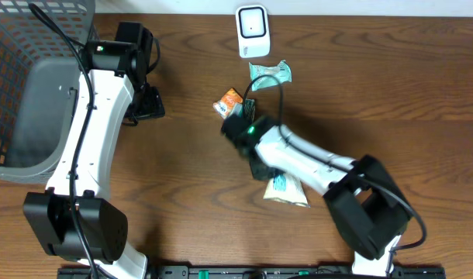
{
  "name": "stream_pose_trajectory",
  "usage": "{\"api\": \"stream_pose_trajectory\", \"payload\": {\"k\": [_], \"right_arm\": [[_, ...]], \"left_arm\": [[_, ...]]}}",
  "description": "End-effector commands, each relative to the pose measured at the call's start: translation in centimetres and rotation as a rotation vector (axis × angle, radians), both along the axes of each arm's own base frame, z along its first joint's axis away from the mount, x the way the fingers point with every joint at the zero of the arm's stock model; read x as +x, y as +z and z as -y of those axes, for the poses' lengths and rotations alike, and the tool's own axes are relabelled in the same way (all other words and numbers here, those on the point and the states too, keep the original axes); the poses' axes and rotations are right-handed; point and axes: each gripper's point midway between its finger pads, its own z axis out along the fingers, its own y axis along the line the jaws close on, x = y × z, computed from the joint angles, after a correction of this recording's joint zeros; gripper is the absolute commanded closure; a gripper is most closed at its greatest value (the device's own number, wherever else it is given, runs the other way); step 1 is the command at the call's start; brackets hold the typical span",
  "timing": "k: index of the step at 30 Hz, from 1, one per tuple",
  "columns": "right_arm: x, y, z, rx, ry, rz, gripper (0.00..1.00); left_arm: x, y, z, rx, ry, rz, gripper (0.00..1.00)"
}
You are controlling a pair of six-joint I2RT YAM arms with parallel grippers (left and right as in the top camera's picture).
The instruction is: Scan the item barcode
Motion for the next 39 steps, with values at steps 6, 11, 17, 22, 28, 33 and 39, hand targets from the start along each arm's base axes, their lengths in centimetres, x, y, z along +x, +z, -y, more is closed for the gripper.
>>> {"api": "stream_pose_trajectory", "payload": {"k": [6,11,17,22,28,33,39], "right_arm": [[1.9,8.2,-5.2,0.683,0.286,-0.222,0.99],[2.1,13.7,-5.9,1.179,0.408,-0.241,0.99],[1.5,10.7,-2.7,1.287,0.266,-0.283,0.99],[-0.4,6.2,-0.4,1.283,0.151,-0.319,0.98],[1.3,2.0,6.2,1.008,-0.175,-0.293,0.57],[3.5,3.2,11.7,0.832,-0.326,-0.238,0.41],[4.6,8.3,14.8,0.655,-0.346,-0.229,0.4]], "left_arm": [[-0.2,0.0,-0.4,0.022,-0.008,-0.009,0.02],[-0.2,0.0,-0.4,0.022,-0.008,-0.009,0.02],[-0.2,0.0,-0.4,0.022,-0.008,-0.008,0.02],[-0.2,0.0,-0.4,0.022,-0.008,-0.008,0.02],[-0.2,0.0,-0.4,0.022,-0.008,-0.009,0.02],[-0.2,0.0,-0.4,0.022,-0.008,-0.009,0.02],[-0.2,0.0,-0.4,0.022,-0.008,-0.009,0.02]]}}
